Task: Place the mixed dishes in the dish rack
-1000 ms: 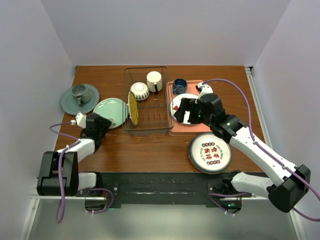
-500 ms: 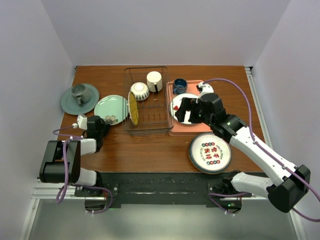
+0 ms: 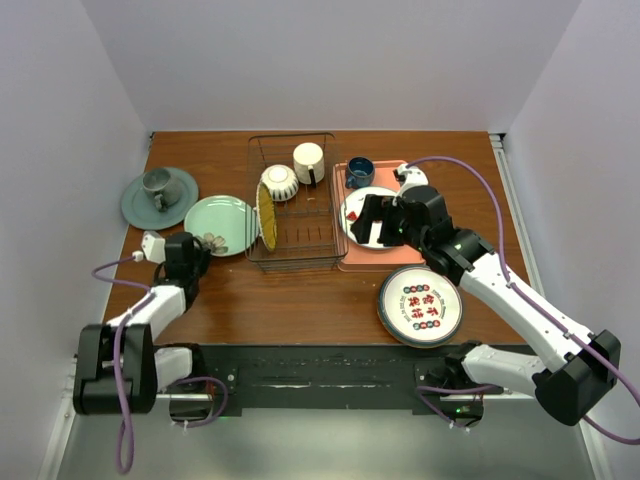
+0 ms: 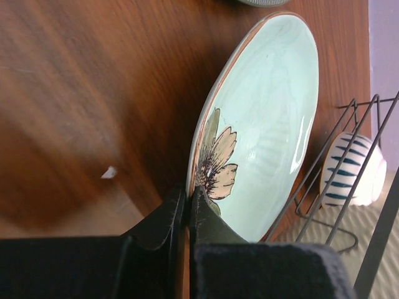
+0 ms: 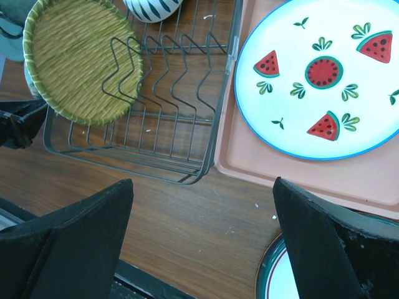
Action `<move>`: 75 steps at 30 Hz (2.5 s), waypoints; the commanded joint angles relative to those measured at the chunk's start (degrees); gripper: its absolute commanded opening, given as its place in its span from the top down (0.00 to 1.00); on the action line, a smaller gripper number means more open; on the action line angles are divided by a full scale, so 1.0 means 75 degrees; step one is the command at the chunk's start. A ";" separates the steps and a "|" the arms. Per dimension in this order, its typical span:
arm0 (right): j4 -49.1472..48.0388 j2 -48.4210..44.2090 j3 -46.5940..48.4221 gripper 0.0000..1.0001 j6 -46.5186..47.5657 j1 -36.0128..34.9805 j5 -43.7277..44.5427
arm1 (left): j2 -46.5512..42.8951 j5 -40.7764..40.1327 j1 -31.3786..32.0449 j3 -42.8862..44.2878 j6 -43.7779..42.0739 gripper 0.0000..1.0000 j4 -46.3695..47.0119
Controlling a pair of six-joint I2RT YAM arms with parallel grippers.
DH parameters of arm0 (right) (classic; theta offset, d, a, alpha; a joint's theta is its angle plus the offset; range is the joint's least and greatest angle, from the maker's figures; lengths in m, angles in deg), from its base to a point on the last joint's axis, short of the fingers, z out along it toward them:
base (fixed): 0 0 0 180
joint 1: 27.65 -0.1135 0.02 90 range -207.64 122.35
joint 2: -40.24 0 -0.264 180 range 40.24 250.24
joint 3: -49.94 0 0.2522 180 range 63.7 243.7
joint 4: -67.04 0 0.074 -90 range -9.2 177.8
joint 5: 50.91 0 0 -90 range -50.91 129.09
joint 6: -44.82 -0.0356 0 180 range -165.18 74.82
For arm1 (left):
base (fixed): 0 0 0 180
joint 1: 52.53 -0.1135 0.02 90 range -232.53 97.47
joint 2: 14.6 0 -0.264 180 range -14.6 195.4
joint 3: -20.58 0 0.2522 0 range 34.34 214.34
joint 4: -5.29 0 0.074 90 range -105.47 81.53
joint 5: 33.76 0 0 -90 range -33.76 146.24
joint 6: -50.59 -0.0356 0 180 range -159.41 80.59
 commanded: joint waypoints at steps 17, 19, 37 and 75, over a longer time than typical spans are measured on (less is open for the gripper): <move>-0.0886 0.0097 -0.0007 0.03 0.0057 0.0012 -0.1345 | -0.2568 -0.1512 0.0059 0.2136 -0.1857 1.00 -0.3827; -0.1003 0.0155 -0.0007 0.03 0.0080 0.0024 -0.1555 | -0.2604 -0.1453 0.0059 0.2276 -0.1916 1.00 -0.3909; -0.1883 0.0472 -0.0347 0.04 -0.0260 -0.0023 -0.2775 | -0.3529 -0.0843 0.0059 0.3611 -0.2232 1.00 -0.4600; -0.5796 0.2780 0.1153 0.03 -0.0892 -0.0902 -0.3103 | -0.4103 0.5039 0.0059 0.4013 -0.0979 1.00 -0.3137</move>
